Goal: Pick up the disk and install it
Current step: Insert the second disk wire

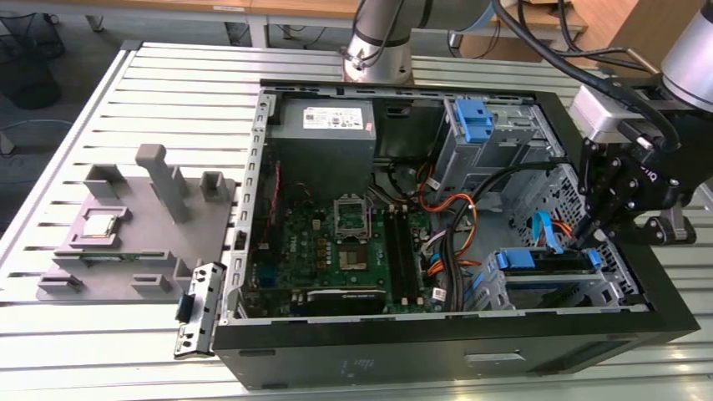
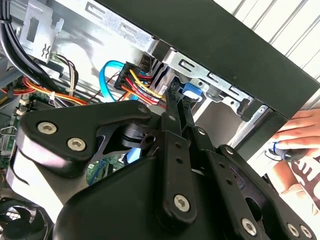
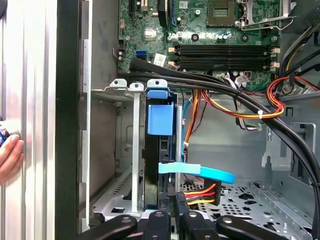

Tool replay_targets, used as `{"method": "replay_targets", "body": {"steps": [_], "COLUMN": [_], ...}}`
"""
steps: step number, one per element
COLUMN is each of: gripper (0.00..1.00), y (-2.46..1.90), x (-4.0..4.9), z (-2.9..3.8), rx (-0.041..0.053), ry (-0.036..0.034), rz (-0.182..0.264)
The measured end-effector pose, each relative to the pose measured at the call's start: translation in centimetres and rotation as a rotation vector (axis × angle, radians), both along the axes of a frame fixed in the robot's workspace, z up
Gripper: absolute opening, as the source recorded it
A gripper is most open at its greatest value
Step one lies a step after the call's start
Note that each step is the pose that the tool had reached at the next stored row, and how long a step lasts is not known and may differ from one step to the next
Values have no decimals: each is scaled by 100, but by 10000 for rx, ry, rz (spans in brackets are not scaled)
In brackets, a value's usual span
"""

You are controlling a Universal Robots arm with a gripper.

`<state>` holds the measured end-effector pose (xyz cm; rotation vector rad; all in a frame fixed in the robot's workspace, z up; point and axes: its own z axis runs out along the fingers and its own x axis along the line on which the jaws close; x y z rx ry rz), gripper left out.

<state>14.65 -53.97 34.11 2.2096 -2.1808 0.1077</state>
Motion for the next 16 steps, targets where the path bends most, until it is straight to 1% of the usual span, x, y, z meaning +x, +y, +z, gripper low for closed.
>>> {"method": "replay_targets", "body": {"steps": [8,16], "gripper": [16,16], "y": [-33,-62], "x": [0,-1], "z": [-11,-36], "rx": [1,1], "ry": [0,0], "rz": [0,0]}}
